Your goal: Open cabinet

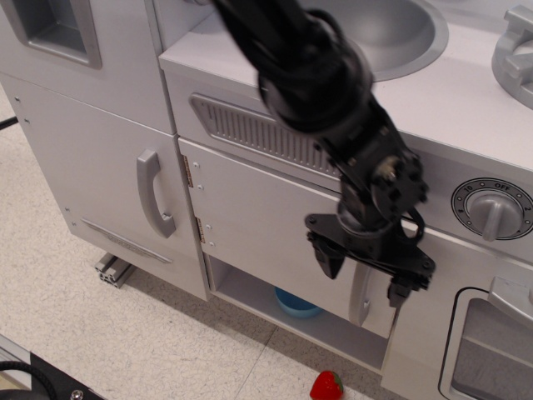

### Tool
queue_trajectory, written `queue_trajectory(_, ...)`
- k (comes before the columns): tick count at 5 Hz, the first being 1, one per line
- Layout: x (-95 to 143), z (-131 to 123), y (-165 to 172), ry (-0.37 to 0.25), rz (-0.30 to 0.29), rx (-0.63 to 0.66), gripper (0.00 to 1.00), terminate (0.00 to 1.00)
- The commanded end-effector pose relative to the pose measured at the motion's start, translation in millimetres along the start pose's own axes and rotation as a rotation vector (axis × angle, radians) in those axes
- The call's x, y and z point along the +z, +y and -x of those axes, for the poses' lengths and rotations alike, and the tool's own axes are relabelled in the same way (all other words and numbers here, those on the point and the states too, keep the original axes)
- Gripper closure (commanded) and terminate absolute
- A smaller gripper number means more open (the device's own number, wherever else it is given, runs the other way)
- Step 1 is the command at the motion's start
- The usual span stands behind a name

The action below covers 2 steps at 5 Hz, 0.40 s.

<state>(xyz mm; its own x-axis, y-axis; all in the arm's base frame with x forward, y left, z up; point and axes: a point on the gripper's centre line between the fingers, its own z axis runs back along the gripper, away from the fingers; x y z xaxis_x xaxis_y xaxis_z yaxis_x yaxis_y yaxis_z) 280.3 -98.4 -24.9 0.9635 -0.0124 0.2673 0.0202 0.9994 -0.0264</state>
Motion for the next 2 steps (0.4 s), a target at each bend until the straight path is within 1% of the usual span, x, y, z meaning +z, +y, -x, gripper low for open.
queue_trajectory(1, -12.0, -18.1, -5.5, -0.075, -0.042, 0.017, 1.0, 0.0)
queue_trajectory(2, -13.7, -15.8, -4.4, -0.077, -0.033, 0.027, 1.0, 0.0)
